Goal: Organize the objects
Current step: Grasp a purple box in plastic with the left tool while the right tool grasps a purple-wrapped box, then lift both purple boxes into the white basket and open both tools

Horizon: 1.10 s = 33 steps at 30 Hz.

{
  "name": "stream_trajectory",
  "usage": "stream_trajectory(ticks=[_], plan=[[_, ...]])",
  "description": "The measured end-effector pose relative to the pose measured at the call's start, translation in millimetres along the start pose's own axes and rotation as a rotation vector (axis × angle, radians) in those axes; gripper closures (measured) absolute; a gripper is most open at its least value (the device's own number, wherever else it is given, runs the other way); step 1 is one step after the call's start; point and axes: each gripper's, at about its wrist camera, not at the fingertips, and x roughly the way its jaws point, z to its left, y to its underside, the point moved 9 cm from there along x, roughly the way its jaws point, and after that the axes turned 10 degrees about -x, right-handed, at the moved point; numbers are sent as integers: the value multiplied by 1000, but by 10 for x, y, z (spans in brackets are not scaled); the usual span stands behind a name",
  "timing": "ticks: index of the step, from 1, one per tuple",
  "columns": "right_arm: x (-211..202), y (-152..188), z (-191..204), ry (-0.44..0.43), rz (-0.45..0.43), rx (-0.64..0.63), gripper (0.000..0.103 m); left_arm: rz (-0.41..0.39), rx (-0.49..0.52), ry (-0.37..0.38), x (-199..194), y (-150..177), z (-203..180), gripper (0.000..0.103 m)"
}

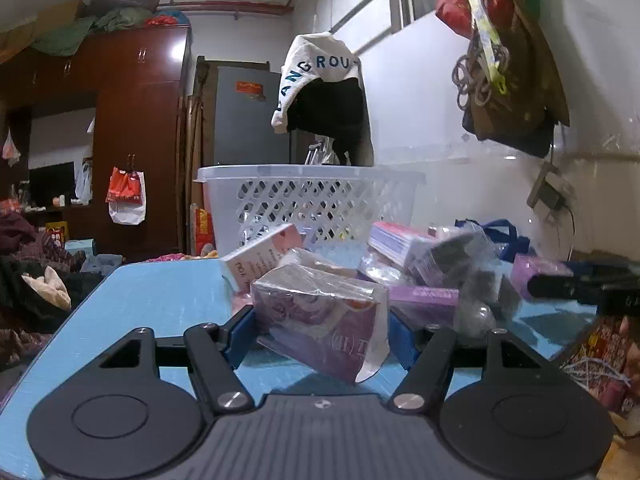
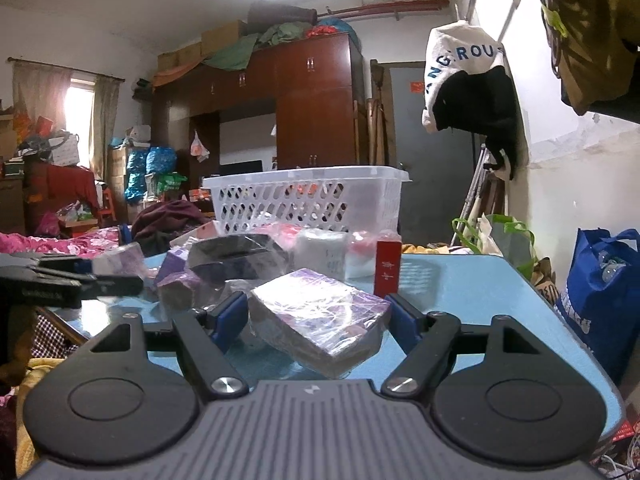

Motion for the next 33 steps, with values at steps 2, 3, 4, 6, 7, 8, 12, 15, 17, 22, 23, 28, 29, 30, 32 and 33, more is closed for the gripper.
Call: stream_trajectory(ticks=[2,3,4,6,7,8,12,15,17,22,23,28,29,30,32,33], plan=[[24,29,-18,8,17,1,26,-7,-9,-8,-2,-23,46,32],[36,43,-33,14,23,4,26,-10,-14,-13,-3,-33,69,32],[43,53,-48,18,27,7,26,-12,-22,-15,-7,-46,92,32],[37,56,-92,27,28,16,26,-17,-34,-17,-17,-75,132,32],[25,54,-114,33,26,19,26,-21,-36,-20,-21,-93,146,32],[15,47,-132,40,24,21,26,-25,-38,-21,-26,-106,153,32],[-14,15,-196,57,13,26,26,-35,-44,-22,-34,-148,167,32],[-26,-1,-222,62,7,31,26,-39,-46,-22,-31,-167,165,32],[-31,-15,-237,63,2,33,26,-43,-49,-22,-33,-180,165,32],[-28,-73,-291,67,-9,44,26,-50,-64,-15,-29,-250,185,32],[-29,-86,-303,68,-13,45,26,-53,-69,-14,-29,-277,194,32],[-16,-191,-356,71,-27,50,26,-71,-87,-4,-32,-458,223,32],[-4,-226,-357,64,-29,51,26,-77,-92,2,-16,-540,215,32],[23,-284,-353,57,-29,45,26,-80,-95,13,3,-627,202,32],[96,-470,-348,50,-43,26,26,-86,-100,36,93,-856,158,32],[157,-605,-339,47,-54,10,26,-87,-99,43,187,-1016,118,32]])
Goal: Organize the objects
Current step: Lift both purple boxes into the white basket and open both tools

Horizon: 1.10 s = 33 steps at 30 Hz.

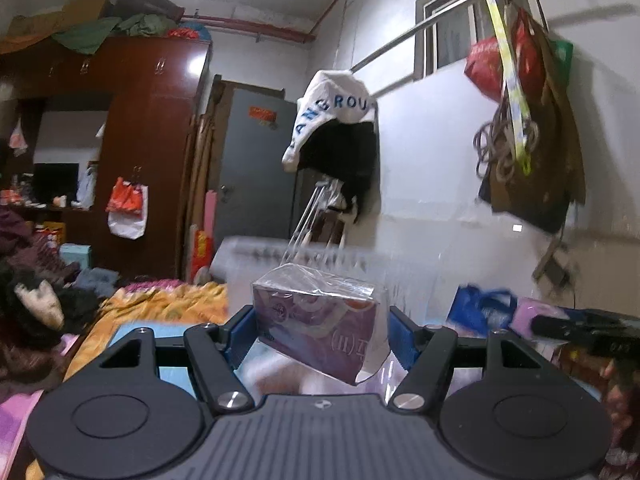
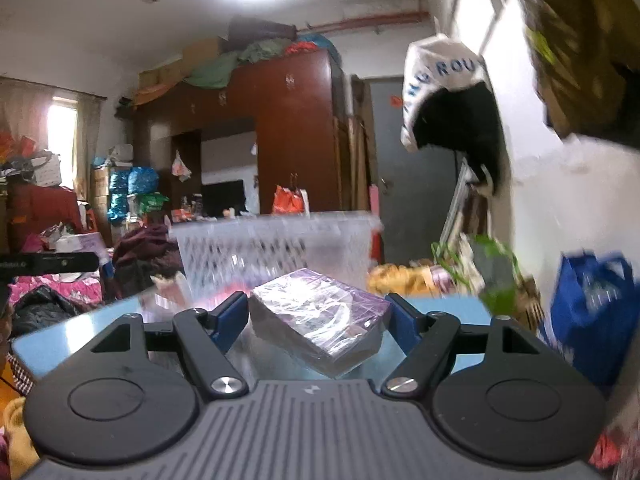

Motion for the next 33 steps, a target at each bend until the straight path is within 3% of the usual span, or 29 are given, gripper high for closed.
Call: stream_trajectory(ticks=[3,6,12,14,16,17,21,24,26,30,33], plan=[[330,-463,12,-12,-27,-34,26,32,-7,16,434,-374,-130,32],[904,-832,6,-10,8,-64,26,91,-5,-10,958,-599,-187,32],[1738,-832,36,-16,143,-105,25,241,-46,-90,1727,-535,9,31],[1814,-770,69,-44,160,-96,23,268,-72,-73,1809,-469,71,21],[1787,-727,81,-40,163,-106,8,281,-93,-51,1803,-410,108,11],[1752,-721,81,-27,156,-112,3,270,-87,-59,1770,-399,116,11],[1346,-778,54,-36,66,-54,0,183,-28,-65,1331,-432,82,11],[894,-612,-47,-4,-7,-1,0,156,-39,-32,835,-289,124,11],[708,-320,-115,7,37,30,0,179,-38,-35,619,-102,186,11],[581,177,-272,42,162,129,0,177,-145,-10,301,223,382,11],[478,333,-274,-24,171,215,0,168,-189,-10,201,391,454,11]])
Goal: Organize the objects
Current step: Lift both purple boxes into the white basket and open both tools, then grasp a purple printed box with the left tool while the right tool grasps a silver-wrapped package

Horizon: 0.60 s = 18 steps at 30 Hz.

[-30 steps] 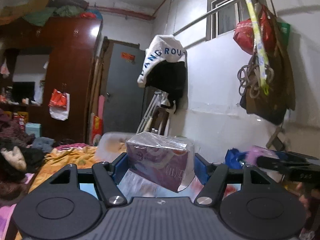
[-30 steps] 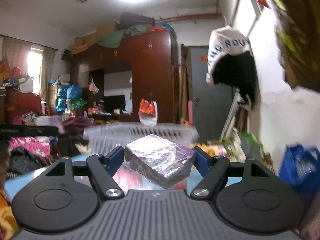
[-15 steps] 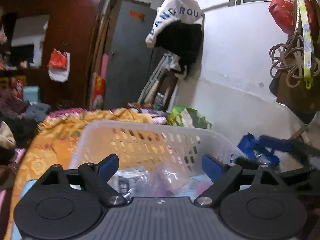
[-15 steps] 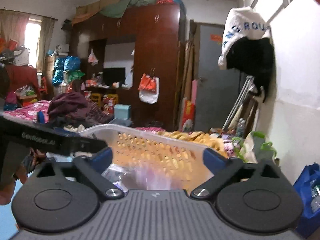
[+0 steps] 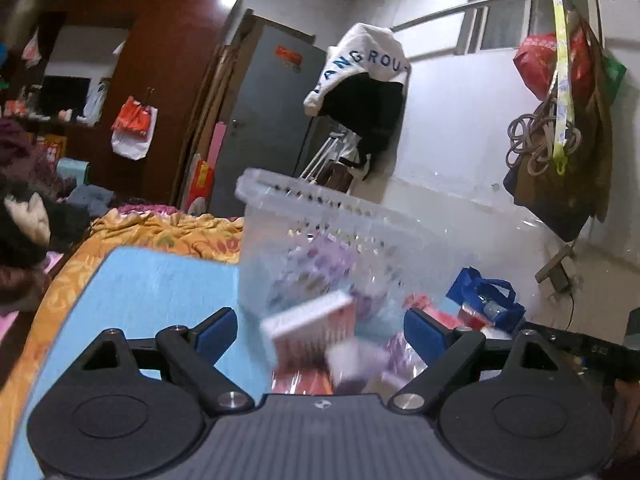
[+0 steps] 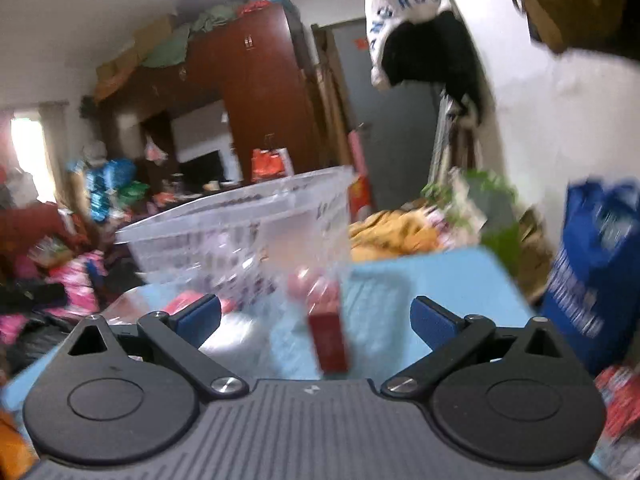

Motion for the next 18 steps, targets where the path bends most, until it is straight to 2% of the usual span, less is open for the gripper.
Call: stream_trajectory(ticks=[3,7,10,14,18], plan=[[-234,65,96,-13,-65,18,0,-8,53,-5,-58,107,-72,11],[-474,122,377,-87,-110,-33,1,-12,109,63,-210,211,-295,11],[-476,134,601,-121,-106,-66,8,-44,139,51,-250,212,-363,11],[-211,143,854,-144,-52,-150,19,-34,147,39,-217,206,-310,11],[-40,205,1000,-163,-12,-195,21,-21,133,41,-198,269,-236,11]])
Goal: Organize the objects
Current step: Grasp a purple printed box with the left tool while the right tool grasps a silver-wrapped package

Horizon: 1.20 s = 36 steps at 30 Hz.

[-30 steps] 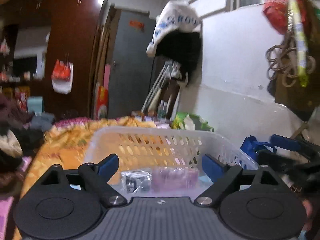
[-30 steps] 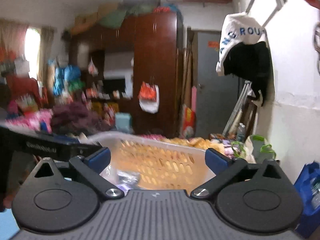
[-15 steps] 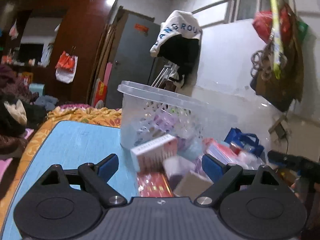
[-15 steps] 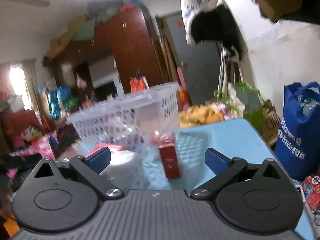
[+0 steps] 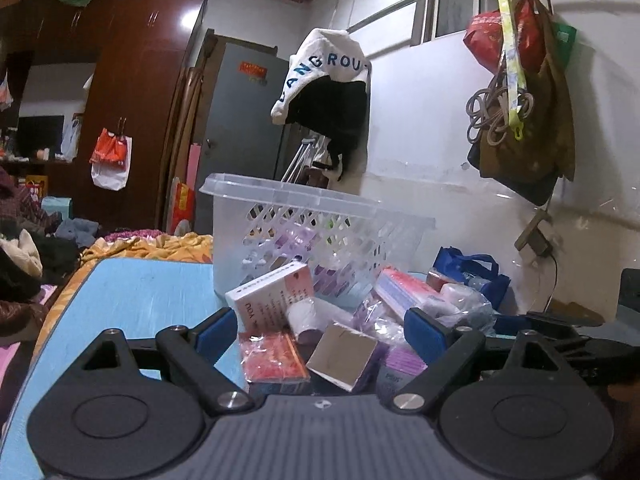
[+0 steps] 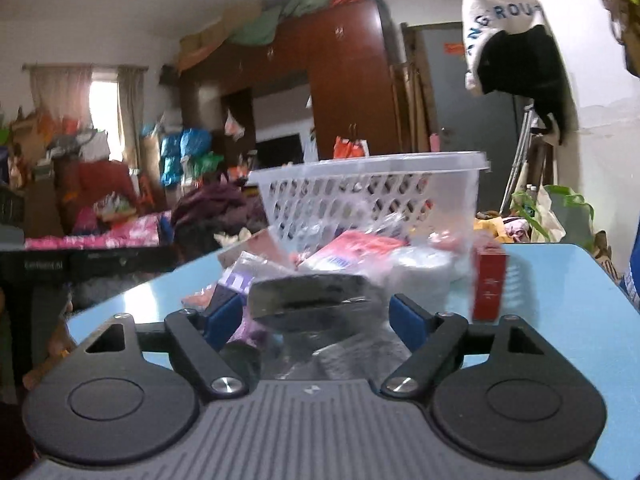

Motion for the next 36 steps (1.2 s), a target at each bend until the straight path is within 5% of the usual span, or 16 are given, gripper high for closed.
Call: stream_trajectory(ticks=[7,9,11,17,23,36], plan=[[13,-2,34,24,-5,-31,38,37,37,18,101,130,-67,11],[-33,-16,23,17,-21,-16,57,45,56,28,119,165,-117,11],[-101,-51,-36,16,-46,6,58,51,78,42,142,183,-182,11],[-41,-5,-57,-25,-19,30,53,76,107,22,232,265,-191,11],[99,8,46,-36,6,1,27,72,83,-4,234,235,-54,11],[-381,303,-28,49,17,-52,28,87,153,84,41,555,-636,11]])
